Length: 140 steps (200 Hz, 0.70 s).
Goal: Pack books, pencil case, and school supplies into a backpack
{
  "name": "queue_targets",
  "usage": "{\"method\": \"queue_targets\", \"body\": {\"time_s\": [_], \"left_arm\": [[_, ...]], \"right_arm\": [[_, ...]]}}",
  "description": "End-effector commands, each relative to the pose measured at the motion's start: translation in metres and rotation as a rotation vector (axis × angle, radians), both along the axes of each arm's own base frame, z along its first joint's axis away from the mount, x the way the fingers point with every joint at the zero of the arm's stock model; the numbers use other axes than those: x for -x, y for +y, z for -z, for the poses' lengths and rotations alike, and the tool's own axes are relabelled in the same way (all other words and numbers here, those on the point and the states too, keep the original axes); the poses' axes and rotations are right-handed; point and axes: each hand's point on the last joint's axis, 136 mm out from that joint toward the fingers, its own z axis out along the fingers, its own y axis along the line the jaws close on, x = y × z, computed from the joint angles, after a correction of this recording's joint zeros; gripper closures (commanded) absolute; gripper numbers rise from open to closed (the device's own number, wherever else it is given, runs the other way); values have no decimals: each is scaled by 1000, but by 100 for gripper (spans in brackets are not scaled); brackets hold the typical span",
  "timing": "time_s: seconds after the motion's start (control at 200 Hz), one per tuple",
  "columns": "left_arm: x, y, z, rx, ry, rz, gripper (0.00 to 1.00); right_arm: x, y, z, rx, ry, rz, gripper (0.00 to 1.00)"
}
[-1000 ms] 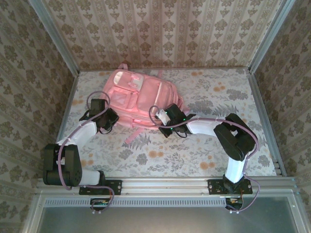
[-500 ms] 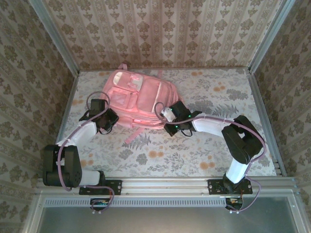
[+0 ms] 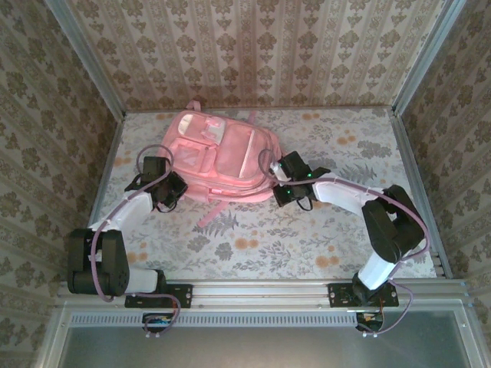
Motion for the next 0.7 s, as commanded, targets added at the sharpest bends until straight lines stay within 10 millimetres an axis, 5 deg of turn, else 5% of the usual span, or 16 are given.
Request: {"method": "queue_targets", "body": {"time_s": [0.0, 0.45, 0.695], "left_arm": [[-10, 20, -18, -93, -60, -49, 100], [-32, -24, -47, -131, -82, 109, 100], [-85, -45, -61, -169, -65, 238, 100]], "right_arm": [[-9, -40, -10, 123, -6, 175, 100], [31, 1, -22, -77, 98, 98, 100], [63, 20, -12, -50, 170, 25, 100]]}}
